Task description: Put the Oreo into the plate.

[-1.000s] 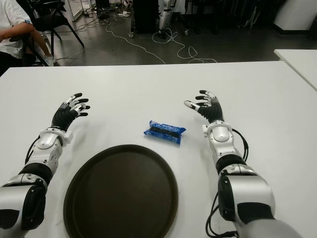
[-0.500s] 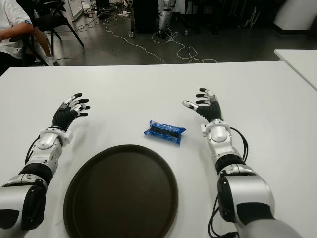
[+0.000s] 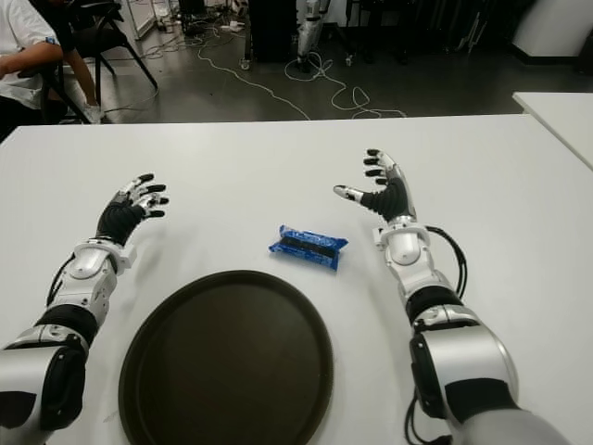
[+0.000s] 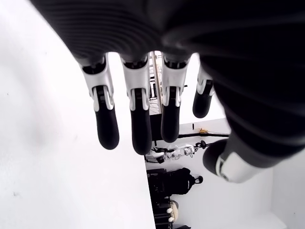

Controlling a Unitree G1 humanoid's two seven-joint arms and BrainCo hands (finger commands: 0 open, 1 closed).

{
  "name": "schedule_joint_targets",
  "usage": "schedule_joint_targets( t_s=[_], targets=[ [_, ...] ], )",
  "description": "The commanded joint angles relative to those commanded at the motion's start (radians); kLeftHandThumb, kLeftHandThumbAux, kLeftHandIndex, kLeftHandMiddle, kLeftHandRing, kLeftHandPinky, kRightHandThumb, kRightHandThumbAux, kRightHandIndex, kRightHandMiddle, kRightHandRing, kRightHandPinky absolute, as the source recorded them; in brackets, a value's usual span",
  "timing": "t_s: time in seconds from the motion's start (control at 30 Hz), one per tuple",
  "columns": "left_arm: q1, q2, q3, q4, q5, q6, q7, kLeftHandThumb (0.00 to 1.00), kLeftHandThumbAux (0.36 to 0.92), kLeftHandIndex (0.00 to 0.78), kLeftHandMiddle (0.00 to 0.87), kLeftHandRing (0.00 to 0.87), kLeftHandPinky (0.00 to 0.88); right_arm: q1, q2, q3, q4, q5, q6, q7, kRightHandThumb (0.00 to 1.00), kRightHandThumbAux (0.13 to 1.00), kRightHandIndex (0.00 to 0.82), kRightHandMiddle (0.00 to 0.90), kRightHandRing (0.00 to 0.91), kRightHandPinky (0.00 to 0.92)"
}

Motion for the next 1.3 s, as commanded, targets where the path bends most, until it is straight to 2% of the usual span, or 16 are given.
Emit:
schedule_joint_targets(
  t_s=[0.13, 0.23, 0.4, 0.57, 0.7, 0.93, 1.1, 1.3],
  targets=[
    [0.000, -0.001, 0.002, 0.000, -0.003, 0.002, -0.001, 0.248, 0.612, 0.138, 0.237, 0.271, 0.312, 0.000, -0.011, 0.050, -0.070, -0.052, -0.006, -0.022, 0.000, 0.683, 0.152, 0.204, 0.210, 0.192],
    [-0.001, -0.002, 0.001, 0.001, -0.001, 0.003, 0.004, 0.249, 0.609, 0.138, 0.238, 0.268, 0.304, 0.019, -0.026, 0.091, -0.161, -0.097, 0.017, -0.032, 0.000, 0.656, 0.142, 0.181, 0.185, 0.153],
    [-0.002, -0.003, -0.002, 0.000, 0.003, 0.003, 0.008, 0.248, 0.607, 0.138, 0.242, 0.267, 0.303, 0.031, -0.058, 0.147, -0.205, -0.165, 0.084, -0.033, 0.000, 0.627, 0.104, 0.141, 0.136, 0.080],
    [-0.004, -0.003, -0.002, 0.000, 0.003, 0.011, 0.007, 0.252, 0.614, 0.139, 0.242, 0.271, 0.310, 0.051, -0.106, 0.239, -0.444, -0.285, 0.230, 0.089, 0.000, 0.631, 0.062, 0.101, 0.090, 0.041],
    [-0.004, -0.003, 0.000, 0.003, 0.000, 0.015, 0.006, 0.262, 0.621, 0.137, 0.240, 0.272, 0.316, 0.085, -0.123, 0.286, -0.557, -0.342, 0.295, 0.159, 0.000, 0.639, 0.054, 0.089, 0.080, 0.049],
    [-0.004, -0.004, 0.001, 0.004, 0.000, 0.014, 0.006, 0.257, 0.618, 0.135, 0.234, 0.268, 0.310, 0.126, -0.136, 0.337, -0.652, -0.392, 0.369, 0.234, 0.000, 0.660, 0.064, 0.070, 0.074, 0.071],
    [-0.004, -0.005, -0.001, 0.002, 0.002, 0.009, 0.005, 0.248, 0.618, 0.143, 0.236, 0.271, 0.310, 0.143, -0.155, 0.365, -0.728, -0.406, 0.422, 0.341, 0.000, 0.682, 0.088, 0.083, 0.088, 0.081],
    [-0.003, -0.006, -0.003, 0.000, 0.003, 0.005, 0.006, 0.233, 0.620, 0.154, 0.230, 0.266, 0.301, 0.154, -0.164, 0.392, -0.790, -0.424, 0.478, 0.453, 0.000, 0.696, 0.072, 0.071, 0.069, 0.054]
  ],
)
